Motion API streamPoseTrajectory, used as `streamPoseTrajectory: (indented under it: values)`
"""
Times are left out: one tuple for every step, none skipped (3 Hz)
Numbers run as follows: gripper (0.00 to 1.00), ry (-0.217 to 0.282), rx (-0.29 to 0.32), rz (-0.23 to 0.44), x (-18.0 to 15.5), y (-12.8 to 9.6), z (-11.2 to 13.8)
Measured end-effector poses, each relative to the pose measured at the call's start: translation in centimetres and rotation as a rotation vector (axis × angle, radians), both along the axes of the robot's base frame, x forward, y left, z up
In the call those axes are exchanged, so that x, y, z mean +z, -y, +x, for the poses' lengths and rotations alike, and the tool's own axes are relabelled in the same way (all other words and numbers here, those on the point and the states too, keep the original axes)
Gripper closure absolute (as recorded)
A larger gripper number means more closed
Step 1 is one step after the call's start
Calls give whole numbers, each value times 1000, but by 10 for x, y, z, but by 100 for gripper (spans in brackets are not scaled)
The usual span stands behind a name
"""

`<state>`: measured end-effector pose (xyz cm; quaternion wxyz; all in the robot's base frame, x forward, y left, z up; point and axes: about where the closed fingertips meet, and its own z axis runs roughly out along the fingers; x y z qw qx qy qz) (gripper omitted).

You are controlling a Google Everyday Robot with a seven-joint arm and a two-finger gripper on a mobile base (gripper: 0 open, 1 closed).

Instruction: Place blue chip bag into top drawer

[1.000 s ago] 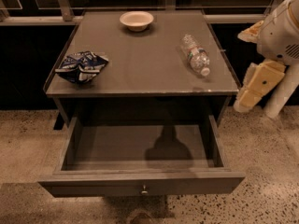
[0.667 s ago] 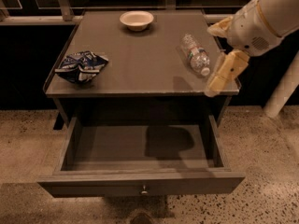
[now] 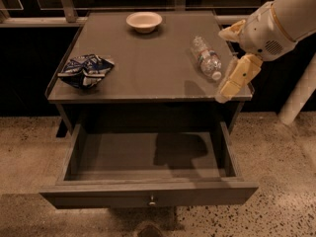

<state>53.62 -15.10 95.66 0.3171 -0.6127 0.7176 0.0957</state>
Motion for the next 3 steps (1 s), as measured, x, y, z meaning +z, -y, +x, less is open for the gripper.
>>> streamPoseTrajectory:
  values:
    - [0,-3,19,45,-11,-10,2]
    - [0,-56,95,141,-43,-46,13]
    - [0,-104,171,237,-67,-90,28]
